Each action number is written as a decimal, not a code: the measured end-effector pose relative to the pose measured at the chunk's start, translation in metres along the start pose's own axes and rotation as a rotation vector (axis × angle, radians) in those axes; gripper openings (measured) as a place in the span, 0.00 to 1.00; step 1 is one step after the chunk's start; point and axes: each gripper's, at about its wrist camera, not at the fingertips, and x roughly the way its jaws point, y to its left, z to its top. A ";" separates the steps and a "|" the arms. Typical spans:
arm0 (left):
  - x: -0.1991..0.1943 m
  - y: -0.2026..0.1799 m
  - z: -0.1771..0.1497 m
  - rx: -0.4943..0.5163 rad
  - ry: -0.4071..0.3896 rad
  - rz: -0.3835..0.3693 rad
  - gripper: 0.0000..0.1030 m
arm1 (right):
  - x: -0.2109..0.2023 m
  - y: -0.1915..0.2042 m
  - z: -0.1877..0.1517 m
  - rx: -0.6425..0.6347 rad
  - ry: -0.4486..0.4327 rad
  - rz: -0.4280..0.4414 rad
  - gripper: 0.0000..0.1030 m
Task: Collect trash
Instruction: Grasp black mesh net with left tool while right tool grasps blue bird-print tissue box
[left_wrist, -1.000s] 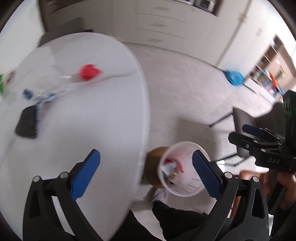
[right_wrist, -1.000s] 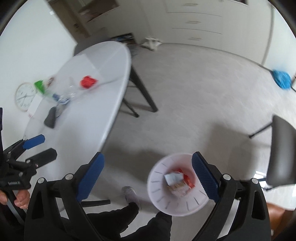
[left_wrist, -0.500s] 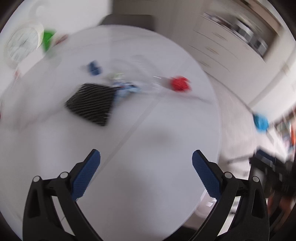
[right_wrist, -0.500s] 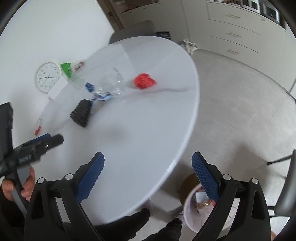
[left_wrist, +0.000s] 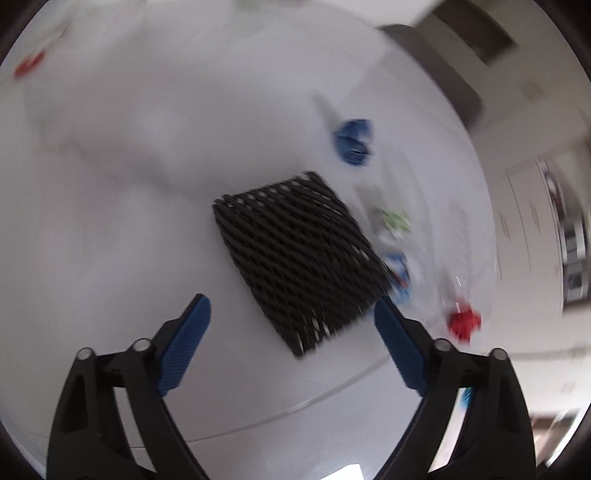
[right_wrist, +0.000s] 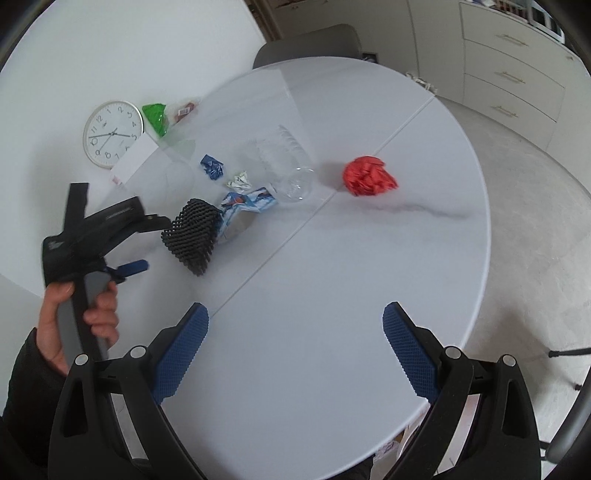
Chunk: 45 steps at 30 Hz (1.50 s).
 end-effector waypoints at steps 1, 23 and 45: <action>0.007 0.003 0.004 -0.035 0.010 0.002 0.78 | 0.004 0.001 0.004 -0.005 0.005 0.001 0.92; 0.029 0.012 0.024 -0.167 0.041 -0.036 0.13 | 0.063 0.026 0.060 -0.027 0.077 0.075 0.92; -0.081 0.065 0.010 0.381 -0.163 0.013 0.13 | 0.200 0.104 0.081 0.289 0.007 -0.235 0.67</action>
